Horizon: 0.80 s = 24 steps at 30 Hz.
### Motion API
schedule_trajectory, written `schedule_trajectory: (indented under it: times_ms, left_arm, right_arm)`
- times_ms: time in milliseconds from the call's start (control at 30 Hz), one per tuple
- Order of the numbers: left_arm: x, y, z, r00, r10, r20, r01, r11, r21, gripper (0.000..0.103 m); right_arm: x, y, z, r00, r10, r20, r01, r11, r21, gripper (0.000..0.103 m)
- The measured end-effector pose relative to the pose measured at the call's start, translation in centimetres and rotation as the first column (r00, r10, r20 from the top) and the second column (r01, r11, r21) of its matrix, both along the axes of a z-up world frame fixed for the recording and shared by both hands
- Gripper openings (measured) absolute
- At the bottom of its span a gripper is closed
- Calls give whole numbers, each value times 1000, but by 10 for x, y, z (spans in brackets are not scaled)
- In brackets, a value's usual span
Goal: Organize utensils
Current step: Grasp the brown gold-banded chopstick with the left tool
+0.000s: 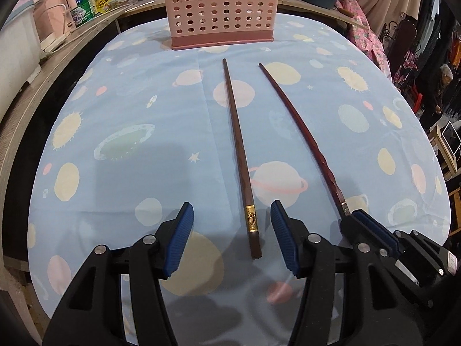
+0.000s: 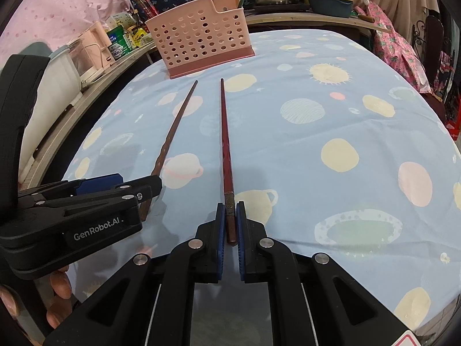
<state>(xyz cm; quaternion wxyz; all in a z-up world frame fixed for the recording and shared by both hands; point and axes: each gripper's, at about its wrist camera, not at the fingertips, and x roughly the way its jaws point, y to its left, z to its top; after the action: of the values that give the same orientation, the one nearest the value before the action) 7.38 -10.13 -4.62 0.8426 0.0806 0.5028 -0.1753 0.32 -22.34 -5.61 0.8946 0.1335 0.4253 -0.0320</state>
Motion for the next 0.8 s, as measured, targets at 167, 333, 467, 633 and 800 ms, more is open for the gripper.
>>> schedule_trajectory:
  times_ms: [167, 333, 467, 633, 800]
  left_arm:
    - [-1, -3, -2, 1000, 1, 11, -2, 1000, 18, 47]
    - [-2, 1, 0, 1000, -8, -3, 8, 1000, -3, 13]
    - [-3, 5, 0, 999, -15, -29, 14, 999, -31, 7]
    - [-5, 9, 5, 999, -15, -42, 13, 999, -51, 7]
    - [-8, 15, 21, 1000, -10, -22, 9, 998, -67, 7]
  right_arm:
    - [0, 0, 0, 1000, 0, 0, 0, 1000, 0, 7]
    - [0, 0, 0, 1000, 0, 0, 0, 1000, -1, 7]
    - [0, 1, 1, 1000, 2, -3, -2, 1000, -3, 7]
    - [-1, 2, 5, 1000, 7, 2, -7, 1000, 2, 7]
    - [-2, 4, 20, 999, 11, 33, -11, 1000, 2, 7]
